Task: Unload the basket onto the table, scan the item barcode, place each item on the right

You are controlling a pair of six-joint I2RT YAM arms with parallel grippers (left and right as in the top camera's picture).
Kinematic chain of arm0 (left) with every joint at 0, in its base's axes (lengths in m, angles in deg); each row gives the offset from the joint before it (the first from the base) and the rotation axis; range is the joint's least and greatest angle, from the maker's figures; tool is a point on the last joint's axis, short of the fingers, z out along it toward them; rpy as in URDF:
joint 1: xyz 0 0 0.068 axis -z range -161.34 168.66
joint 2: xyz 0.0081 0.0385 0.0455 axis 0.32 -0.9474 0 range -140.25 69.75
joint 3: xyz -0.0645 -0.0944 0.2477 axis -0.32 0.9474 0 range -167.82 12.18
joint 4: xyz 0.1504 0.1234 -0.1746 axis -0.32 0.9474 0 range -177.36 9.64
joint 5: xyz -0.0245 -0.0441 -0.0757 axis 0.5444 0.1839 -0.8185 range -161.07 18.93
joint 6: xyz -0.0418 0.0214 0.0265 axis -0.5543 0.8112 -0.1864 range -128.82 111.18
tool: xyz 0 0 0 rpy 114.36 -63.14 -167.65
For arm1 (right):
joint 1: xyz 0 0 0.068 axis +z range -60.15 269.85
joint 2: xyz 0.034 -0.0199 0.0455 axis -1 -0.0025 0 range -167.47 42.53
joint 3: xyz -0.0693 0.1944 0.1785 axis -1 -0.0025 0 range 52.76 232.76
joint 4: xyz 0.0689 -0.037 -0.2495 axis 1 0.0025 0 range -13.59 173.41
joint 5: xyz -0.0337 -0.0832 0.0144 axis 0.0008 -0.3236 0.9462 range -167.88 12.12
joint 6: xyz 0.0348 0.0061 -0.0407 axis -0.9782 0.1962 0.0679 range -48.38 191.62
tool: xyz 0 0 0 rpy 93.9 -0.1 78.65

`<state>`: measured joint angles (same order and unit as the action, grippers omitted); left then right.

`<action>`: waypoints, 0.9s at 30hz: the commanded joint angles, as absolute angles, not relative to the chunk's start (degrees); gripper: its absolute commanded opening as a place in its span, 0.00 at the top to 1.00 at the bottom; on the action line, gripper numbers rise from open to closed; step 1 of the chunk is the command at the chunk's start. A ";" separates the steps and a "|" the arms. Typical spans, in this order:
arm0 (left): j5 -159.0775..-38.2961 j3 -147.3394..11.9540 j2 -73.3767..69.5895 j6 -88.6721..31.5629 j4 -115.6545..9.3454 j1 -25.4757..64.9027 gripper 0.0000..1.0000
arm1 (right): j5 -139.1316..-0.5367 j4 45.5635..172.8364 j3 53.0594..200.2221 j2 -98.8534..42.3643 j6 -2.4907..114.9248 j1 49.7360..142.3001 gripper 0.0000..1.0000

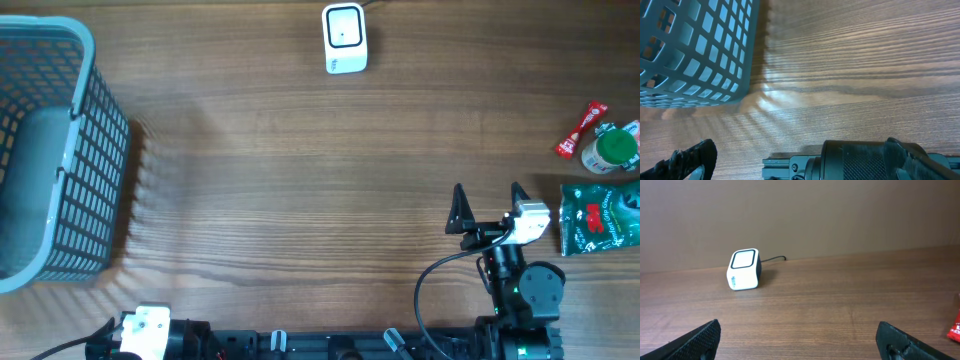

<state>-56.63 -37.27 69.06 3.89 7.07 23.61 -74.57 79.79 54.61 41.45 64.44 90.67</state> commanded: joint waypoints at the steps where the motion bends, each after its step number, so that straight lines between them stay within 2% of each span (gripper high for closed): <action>1: -57.16 -37.31 69.48 3.80 7.88 23.42 0.00 | -75.48 79.66 54.63 42.25 65.59 90.54 0.00; 2: -57.14 -37.31 69.48 3.78 7.86 23.44 0.00 | -75.46 79.66 54.63 42.25 65.59 90.54 0.00; 3: -57.49 -37.31 69.48 3.80 7.95 23.51 0.23 | -75.46 79.66 54.63 42.25 65.62 90.54 0.00; 4: -60.13 -37.31 69.48 3.78 8.45 23.86 0.07 | -75.46 79.66 54.63 42.25 65.59 90.54 0.00; 5: -62.38 -37.31 69.48 3.78 8.93 24.53 0.00 | -75.46 79.66 54.63 42.25 65.59 90.54 0.00; 9: -62.19 -37.31 69.50 5.47 0.38 26.17 0.00 | -75.46 79.66 54.63 42.25 65.59 90.54 0.00; 12: -62.75 -37.31 69.50 5.88 -19.11 26.06 0.00 | -75.46 79.66 54.63 42.25 65.59 90.54 0.00; 14: -70.62 -37.29 69.50 3.35 -28.38 25.14 0.00 | -75.46 79.66 54.63 42.25 65.59 90.54 0.00; 17: -89.40 -36.39 69.50 2.69 -28.84 22.74 0.00 | -75.46 79.66 54.63 42.25 65.59 90.54 0.00; 20: -91.43 -36.39 69.50 2.76 -20.12 20.93 0.00 | -75.48 79.66 54.63 42.25 65.59 90.54 0.00; 24: -94.56 -35.89 69.50 2.73 -21.17 18.92 0.00 | -75.46 79.66 54.63 42.25 65.59 90.54 0.00; 27: -91.58 -29.29 69.50 2.93 -28.64 18.00 0.00 | -75.48 79.66 54.63 42.25 65.62 90.54 0.00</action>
<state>-92.20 -34.80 69.24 3.26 -24.95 18.85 -74.74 79.88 54.61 41.69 64.46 90.67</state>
